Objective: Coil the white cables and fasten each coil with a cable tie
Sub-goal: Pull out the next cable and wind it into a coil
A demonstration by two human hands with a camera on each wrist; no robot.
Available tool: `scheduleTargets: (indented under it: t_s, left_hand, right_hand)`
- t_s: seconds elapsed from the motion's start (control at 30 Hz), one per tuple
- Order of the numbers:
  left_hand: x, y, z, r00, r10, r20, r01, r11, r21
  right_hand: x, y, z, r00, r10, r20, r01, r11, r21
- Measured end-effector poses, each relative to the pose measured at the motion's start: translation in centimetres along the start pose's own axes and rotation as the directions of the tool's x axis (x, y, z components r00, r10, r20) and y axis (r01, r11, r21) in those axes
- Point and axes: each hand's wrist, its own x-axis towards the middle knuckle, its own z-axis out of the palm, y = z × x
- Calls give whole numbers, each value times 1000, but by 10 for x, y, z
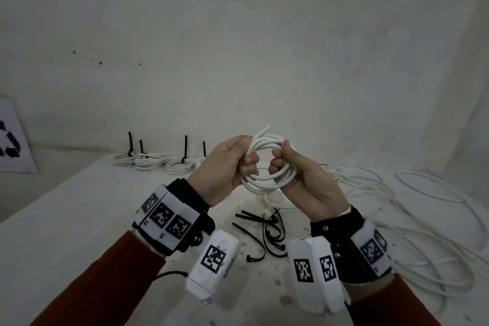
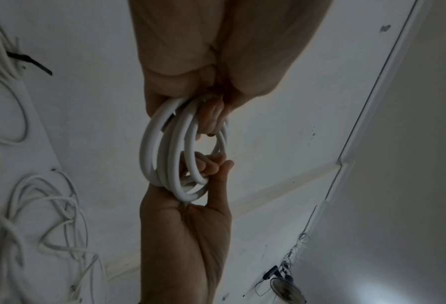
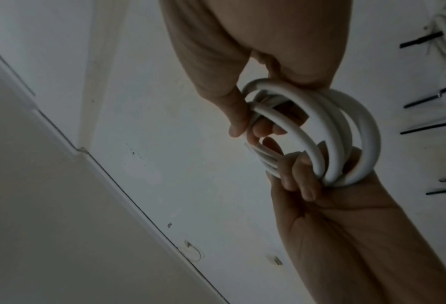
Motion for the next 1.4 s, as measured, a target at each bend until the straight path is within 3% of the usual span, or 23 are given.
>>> scheduleTargets:
  t_s: [0.1,0.27,0.57,0.83,0.9,0.97,1.03,1.1,1.13,1.27,1.4]
  left_hand:
    - [1,-1,-3,999,-42,-15,42,999,15]
    - [1,4,-8,991,-130,-12,131,991,7]
    - [1,0,-8,996,-49,-70,57,992,111]
    - [4,-2,-5,993,-99,-62,99,995,-12]
    - [6,-3,-7,991,-112,-69,110,993,-31]
    - [7,-4,-11,989,-125,-78,125,992,-15]
    - [8,-6,-13,986,-143,-91,147,988,40]
    - [7,-7,-14,980,-172,-103,181,980,84]
    - [7,-8,-14,977,-186,-104,195,977,86]
    - [9,-10,-16,971,-224,-88,231,970,79]
    - [11,-16,-18,958,-256,-132,273,952,137]
  right_hand:
    - [1,8,0,1000,0,-23,0,1000,16]
    - [2,17,-6,996,-77,42,78,996,-38]
    - [8,20,-2,994,-107,21,108,990,-87]
    - [8,20,-4,989,-130,72,136,987,-86]
    - [6,16,-4,982,-175,72,186,963,-197]
    - [3,9,-5,957,-269,112,288,817,-499]
    - [3,5,-8,895,-385,227,406,490,-772]
    - [5,5,-15,789,-476,388,493,115,-862]
    - [7,7,-18,744,-489,456,520,-6,-854]
    - [15,17,-27,625,-506,594,560,-240,-793]
    - [21,29,-29,601,-489,632,506,-379,-775]
